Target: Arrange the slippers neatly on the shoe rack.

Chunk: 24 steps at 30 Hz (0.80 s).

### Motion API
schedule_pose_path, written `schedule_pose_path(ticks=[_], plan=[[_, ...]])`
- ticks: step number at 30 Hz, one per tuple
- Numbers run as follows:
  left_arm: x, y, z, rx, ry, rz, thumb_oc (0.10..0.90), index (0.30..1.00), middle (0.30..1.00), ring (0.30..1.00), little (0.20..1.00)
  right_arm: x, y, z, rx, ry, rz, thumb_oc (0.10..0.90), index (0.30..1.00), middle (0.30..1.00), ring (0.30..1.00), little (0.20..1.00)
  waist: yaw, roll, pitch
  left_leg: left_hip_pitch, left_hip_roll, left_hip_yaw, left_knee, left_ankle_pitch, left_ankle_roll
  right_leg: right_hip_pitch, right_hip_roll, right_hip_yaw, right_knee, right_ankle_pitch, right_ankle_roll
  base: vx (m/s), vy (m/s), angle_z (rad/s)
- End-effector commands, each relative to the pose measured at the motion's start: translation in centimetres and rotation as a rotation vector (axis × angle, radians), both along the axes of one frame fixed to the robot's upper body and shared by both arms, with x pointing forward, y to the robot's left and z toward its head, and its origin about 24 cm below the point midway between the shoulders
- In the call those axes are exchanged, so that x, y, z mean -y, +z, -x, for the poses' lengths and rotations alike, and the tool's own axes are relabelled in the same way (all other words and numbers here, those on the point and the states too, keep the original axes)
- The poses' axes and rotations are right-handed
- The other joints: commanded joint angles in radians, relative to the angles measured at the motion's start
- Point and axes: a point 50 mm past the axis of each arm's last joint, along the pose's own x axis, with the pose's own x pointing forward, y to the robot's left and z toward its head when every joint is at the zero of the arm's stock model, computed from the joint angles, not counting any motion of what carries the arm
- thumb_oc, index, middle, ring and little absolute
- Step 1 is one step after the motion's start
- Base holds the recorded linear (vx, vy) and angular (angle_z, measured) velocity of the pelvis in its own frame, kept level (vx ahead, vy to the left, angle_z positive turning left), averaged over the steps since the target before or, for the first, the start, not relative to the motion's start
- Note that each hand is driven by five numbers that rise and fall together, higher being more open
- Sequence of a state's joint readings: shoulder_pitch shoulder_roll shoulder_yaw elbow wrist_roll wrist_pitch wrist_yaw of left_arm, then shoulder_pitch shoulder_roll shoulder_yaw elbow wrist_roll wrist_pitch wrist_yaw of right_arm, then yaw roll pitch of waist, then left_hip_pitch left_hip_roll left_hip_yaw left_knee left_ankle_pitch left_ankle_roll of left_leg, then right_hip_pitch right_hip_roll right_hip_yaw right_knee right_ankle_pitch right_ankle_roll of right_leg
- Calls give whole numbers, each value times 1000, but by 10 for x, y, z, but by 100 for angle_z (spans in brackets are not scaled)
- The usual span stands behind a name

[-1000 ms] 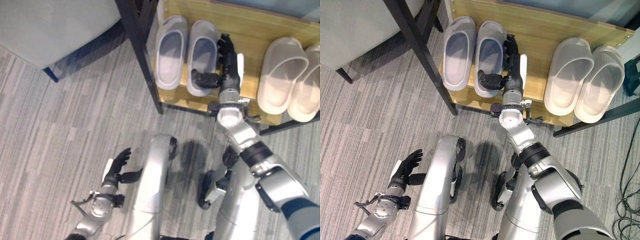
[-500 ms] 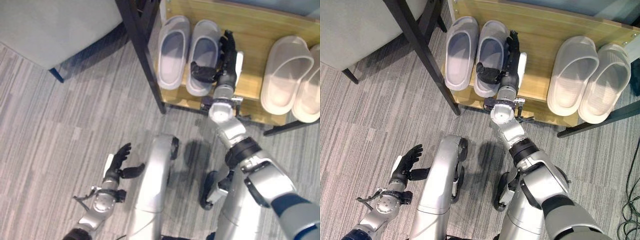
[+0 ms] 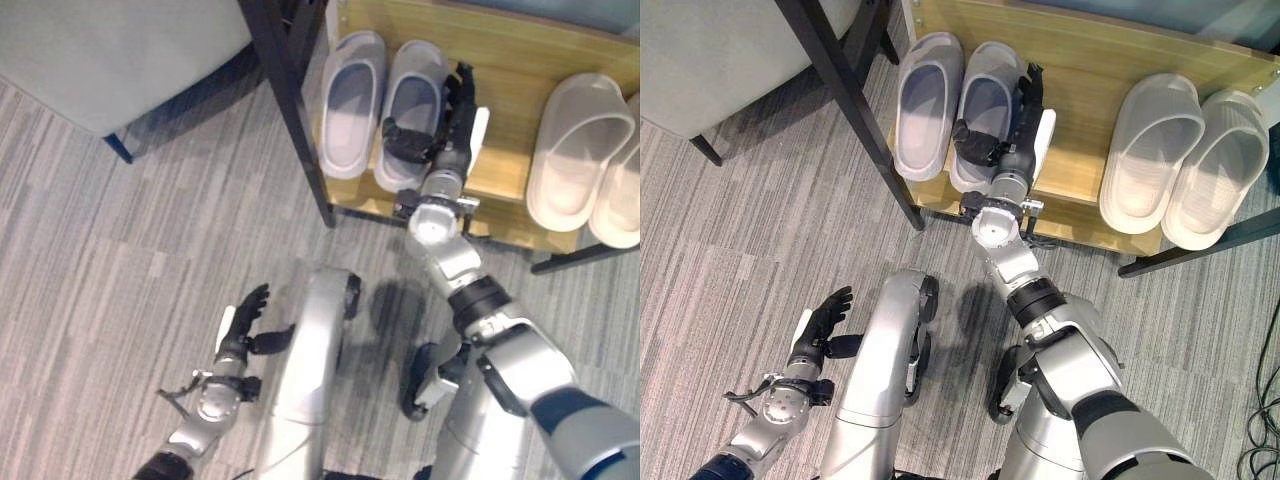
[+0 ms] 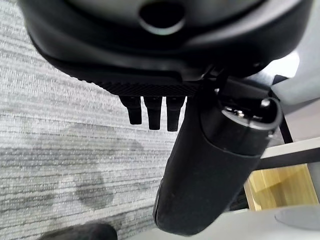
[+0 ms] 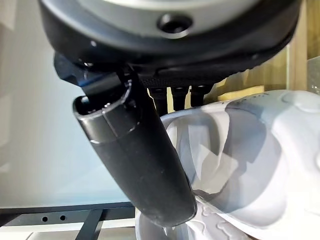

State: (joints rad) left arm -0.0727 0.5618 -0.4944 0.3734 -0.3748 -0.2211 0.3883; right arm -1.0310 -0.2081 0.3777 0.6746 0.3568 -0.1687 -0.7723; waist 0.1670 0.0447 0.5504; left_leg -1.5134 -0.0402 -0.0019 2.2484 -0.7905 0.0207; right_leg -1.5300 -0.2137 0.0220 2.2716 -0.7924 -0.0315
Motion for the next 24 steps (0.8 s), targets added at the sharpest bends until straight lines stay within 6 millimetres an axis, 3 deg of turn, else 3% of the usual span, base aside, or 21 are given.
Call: schedule_pose_path(ticks=[1,10,24], plan=[[12,22,-4,148,-62,-16,800,900,900,900,900,-39,67,25,325,144,35,800,900,900,900,900,51,-10,-30,-57,-2,-78,-54,20,-52,34,-11,48,81,65,-42,0,0,0],[7,17,1,126,-26,-13,800,900,900,900,900,-6,77,44,467,19,106,800,900,900,900,900,27,-34,-30,-57,1,-70,-51,25,-54,26,-11,56,91,62,-45,0,0,0],[-7,20,5,142,38,-12,800,900,900,900,900,16,79,92,672,54,213,800,900,900,900,900,-13,-66,-30,-57,15,-60,-35,32,-47,1,9,77,83,76,-38,-2,10,-4]])
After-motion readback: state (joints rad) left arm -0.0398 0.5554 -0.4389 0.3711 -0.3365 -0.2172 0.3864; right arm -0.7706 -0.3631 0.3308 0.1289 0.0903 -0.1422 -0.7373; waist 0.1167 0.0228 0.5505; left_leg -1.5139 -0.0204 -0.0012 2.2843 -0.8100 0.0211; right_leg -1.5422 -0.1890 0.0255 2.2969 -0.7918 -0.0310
